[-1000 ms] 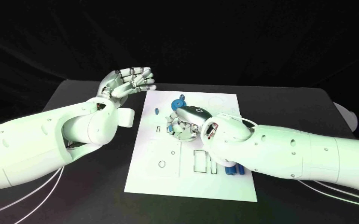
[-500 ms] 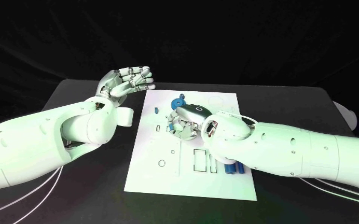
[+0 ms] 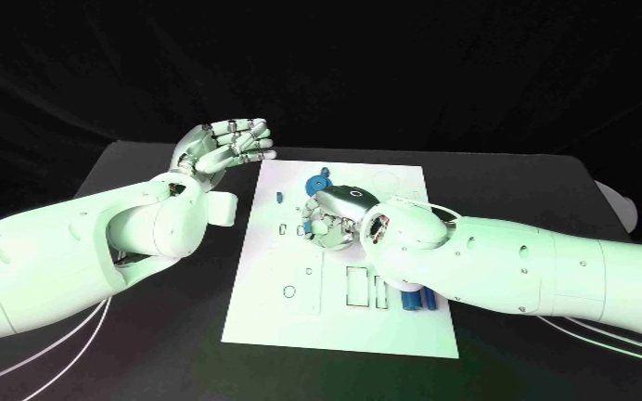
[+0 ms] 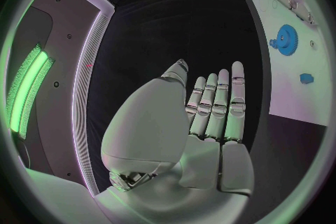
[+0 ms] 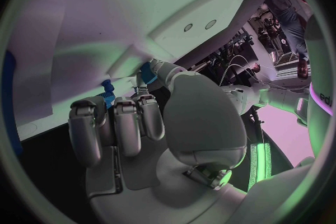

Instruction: Assemble the parts on the task board

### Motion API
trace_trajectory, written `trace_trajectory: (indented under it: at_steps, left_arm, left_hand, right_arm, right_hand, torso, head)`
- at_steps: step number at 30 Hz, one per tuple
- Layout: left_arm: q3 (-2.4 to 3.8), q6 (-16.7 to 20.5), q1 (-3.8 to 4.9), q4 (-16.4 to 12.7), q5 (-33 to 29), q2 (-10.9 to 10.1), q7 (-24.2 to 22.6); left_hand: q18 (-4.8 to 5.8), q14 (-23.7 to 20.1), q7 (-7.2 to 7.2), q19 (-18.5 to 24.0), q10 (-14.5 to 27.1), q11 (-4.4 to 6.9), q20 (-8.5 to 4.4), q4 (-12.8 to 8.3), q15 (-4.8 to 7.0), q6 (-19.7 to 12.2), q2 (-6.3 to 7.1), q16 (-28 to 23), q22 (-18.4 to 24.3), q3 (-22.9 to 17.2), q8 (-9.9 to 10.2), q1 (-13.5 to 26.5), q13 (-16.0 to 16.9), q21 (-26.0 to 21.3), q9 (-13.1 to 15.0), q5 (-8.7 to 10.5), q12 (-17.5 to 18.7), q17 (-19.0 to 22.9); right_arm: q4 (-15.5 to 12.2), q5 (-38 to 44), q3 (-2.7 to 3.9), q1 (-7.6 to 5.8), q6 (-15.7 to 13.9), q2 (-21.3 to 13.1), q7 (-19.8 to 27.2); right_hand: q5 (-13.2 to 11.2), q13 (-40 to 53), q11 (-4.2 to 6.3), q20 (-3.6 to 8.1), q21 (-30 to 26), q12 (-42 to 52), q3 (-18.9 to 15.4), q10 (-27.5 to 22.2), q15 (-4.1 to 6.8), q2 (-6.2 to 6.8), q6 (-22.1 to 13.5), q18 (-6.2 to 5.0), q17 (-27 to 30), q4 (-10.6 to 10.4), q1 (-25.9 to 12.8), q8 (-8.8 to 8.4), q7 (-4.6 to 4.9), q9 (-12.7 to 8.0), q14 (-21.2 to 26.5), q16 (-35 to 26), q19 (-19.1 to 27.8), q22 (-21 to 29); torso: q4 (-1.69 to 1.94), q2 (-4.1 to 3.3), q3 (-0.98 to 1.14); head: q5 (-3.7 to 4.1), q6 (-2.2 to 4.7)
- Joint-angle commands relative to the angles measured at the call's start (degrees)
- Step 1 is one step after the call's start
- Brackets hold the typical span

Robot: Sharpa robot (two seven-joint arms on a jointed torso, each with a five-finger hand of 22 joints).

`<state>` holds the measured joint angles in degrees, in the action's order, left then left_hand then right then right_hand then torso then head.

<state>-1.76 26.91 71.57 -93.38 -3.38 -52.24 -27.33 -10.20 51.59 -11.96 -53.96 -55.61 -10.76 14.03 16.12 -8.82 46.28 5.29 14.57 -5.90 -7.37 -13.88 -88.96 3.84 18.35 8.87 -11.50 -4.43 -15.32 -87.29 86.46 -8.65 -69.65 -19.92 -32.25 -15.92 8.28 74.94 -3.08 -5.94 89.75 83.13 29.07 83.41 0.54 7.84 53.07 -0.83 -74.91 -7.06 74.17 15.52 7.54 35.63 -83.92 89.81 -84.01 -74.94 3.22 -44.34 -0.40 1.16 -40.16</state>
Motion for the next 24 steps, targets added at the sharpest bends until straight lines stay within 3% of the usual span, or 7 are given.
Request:
trace_trajectory:
  at_steps: [1,11,24]
  left_arm:
    - [0.04,-0.84,0.07,-0.11,0.16,0.03,-0.34]
    - [0.04,-0.83,0.07,-0.06,0.16,0.02,-0.32]
    - [0.04,-0.89,0.07,-0.02,0.17,0.01,-0.22]
  left_hand:
    - [-0.24,-0.34,-0.66,0.08,0.02,-0.14,0.19,-0.09,0.05,0.01,-0.02,-0.31,0.05,-0.34,0.34,-0.41,-0.05,-0.34,-0.08,0.25,0.20,-0.05]
    - [-0.24,-0.34,-0.66,0.08,0.02,-0.14,0.19,-0.09,0.05,0.01,-0.02,-0.31,0.05,-0.34,0.34,-0.41,-0.05,-0.34,-0.08,0.25,0.20,-0.05]
    - [-0.23,-0.41,-0.69,0.12,0.05,-0.16,0.22,-0.08,0.02,-0.02,-0.02,-0.38,0.08,-0.35,0.36,-0.42,-0.05,-0.38,-0.09,0.25,0.26,-0.08]
  right_arm:
    - [0.23,1.24,-0.38,0.39,3.30,-0.12,-1.90]
    - [0.15,1.46,-0.38,0.38,2.63,-0.01,-1.98]
    - [0.21,1.89,-0.38,0.37,1.78,0.02,-1.86]
  right_hand:
    - [-0.29,7.52,0.01,0.46,0.25,-0.33,-0.12,-0.38,0.19,0.20,-0.07,0.83,-15.09,-0.39,-0.38,-0.24,0.07,-0.10,-6.08,0.19,-5.99,-15.06]
    - [-0.15,7.39,-0.23,0.35,0.25,-0.51,-0.34,-0.55,0.02,1.02,-0.72,0.83,-15.09,-0.79,-1.05,-0.67,0.36,-0.45,-6.08,0.19,-5.99,-15.06]
    - [-1.47,5.06,-1.90,-0.87,0.25,-2.98,-1.85,-3.42,-1.41,4.02,-5.09,0.83,-15.09,-2.39,-3.23,-3.35,2.16,-2.05,-6.08,0.19,-5.99,-15.06]
  torso:
    - [0.02,-0.03,0.03]
    - [-0.02,0.00,0.01]
    - [0.01,-0.02,0.02]
  head:
    - [-0.02,-0.05]
    - [-0.05,-0.02]
    - [0.10,-0.12]
